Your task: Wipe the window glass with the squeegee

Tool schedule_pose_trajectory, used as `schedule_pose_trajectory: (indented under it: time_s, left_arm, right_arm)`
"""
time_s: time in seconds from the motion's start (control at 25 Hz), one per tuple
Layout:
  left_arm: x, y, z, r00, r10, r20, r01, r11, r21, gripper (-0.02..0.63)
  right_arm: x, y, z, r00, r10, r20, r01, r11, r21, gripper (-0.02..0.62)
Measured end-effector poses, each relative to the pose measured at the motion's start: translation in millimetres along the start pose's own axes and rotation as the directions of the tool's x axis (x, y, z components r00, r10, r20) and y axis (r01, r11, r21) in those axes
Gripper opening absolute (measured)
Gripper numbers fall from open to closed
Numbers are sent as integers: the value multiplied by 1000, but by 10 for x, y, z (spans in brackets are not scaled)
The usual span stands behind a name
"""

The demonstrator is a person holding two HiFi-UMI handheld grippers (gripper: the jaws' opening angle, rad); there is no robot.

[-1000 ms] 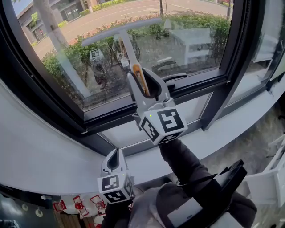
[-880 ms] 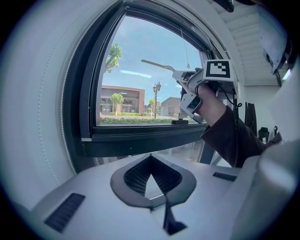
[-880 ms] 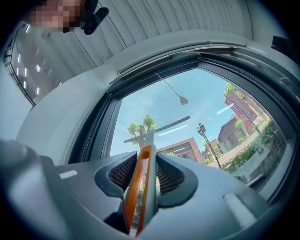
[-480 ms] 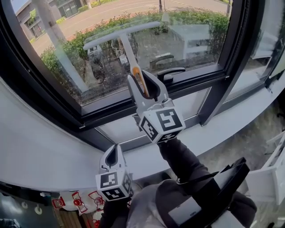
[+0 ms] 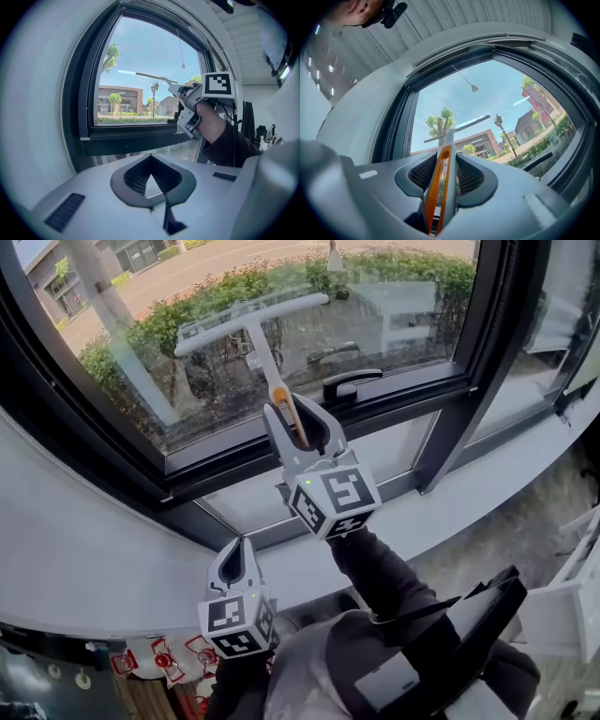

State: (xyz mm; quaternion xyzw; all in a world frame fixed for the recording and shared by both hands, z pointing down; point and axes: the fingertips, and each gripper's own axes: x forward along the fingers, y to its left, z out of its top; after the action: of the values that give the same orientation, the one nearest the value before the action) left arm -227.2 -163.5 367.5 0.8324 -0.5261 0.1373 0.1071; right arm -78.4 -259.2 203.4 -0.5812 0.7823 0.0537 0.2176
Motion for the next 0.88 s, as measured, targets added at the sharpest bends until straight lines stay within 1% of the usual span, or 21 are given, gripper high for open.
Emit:
schedule_pose_trajectory:
  time_s: [0.88]
  left_arm:
    - [35, -138, -70, 999, -31, -33, 32, 999, 15, 0]
  right_arm:
    - [-268, -86, -470, 997, -16, -73, 20, 998, 60, 126]
